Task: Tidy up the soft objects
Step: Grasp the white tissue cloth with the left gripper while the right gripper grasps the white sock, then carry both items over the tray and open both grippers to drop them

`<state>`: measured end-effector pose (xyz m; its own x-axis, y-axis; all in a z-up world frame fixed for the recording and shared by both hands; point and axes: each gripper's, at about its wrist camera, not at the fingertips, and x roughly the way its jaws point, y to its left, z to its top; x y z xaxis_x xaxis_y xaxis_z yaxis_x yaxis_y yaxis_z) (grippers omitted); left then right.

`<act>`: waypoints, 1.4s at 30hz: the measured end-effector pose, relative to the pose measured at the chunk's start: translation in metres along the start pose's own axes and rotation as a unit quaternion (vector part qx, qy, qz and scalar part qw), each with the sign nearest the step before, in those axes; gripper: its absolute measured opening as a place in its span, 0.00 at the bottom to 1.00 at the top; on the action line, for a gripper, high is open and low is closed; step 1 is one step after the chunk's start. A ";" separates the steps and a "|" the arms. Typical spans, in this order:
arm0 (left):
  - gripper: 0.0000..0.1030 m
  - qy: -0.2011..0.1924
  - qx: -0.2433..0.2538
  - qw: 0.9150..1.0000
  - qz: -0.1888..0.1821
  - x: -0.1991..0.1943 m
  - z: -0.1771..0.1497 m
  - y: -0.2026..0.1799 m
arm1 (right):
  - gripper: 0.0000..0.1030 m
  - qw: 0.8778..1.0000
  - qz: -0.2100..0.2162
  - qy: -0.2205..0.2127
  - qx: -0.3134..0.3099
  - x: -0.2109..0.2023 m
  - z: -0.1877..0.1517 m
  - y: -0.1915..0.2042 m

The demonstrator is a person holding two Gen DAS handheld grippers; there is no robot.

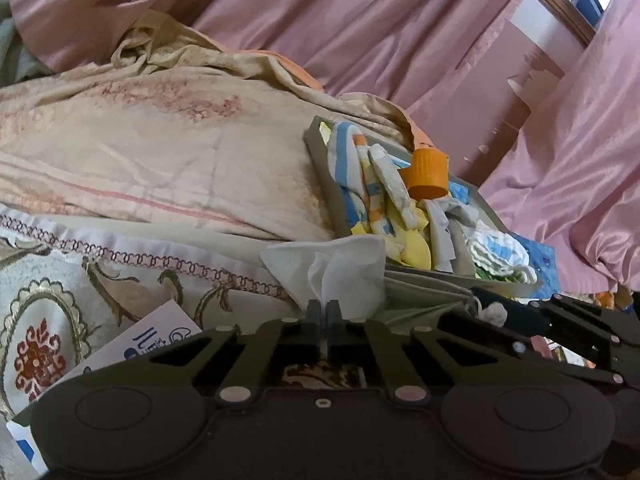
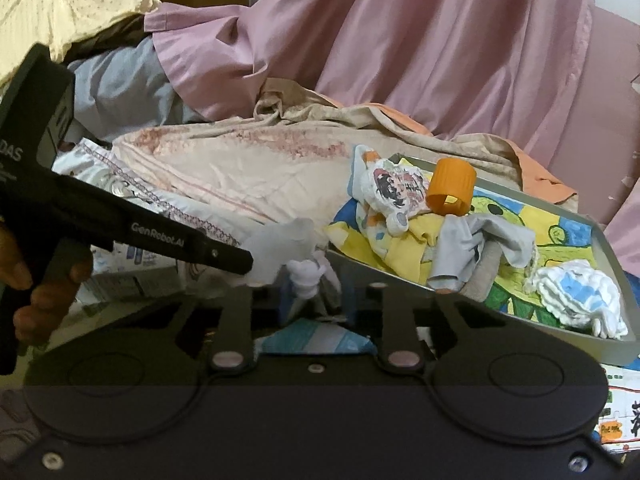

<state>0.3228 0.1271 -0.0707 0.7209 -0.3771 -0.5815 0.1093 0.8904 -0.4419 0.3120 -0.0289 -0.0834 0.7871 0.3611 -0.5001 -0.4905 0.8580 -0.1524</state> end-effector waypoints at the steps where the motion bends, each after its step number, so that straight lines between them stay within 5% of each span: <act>1: 0.01 -0.002 0.006 1.000 0.004 -0.001 0.000 -0.001 | 0.07 1.000 0.000 0.001 -0.002 0.000 -0.001 -0.001; 6: 0.00 -0.025 0.029 0.999 0.023 -0.013 0.007 -0.008 | 0.05 1.000 -0.020 -0.003 -0.022 -0.007 0.002 0.003; 26: 0.00 -0.151 0.058 0.987 0.000 -0.065 0.038 -0.031 | 0.05 0.995 -0.060 -0.061 -0.057 -0.056 0.042 -0.017; 34: 0.00 -0.208 0.039 0.977 -0.036 -0.053 0.068 -0.046 | 0.05 0.991 -0.098 -0.078 -0.044 -0.049 0.066 -0.051; 42: 0.00 -0.207 0.056 0.973 -0.079 -0.006 0.103 -0.090 | 0.05 0.987 -0.129 -0.084 -0.040 -0.030 0.086 -0.101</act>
<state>0.3789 0.0759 0.0432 0.9006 -0.3973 -0.1763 0.2985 0.8602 -0.4135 0.3697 -0.0954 0.0202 0.9377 0.1953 -0.2875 -0.2875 0.9006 -0.3259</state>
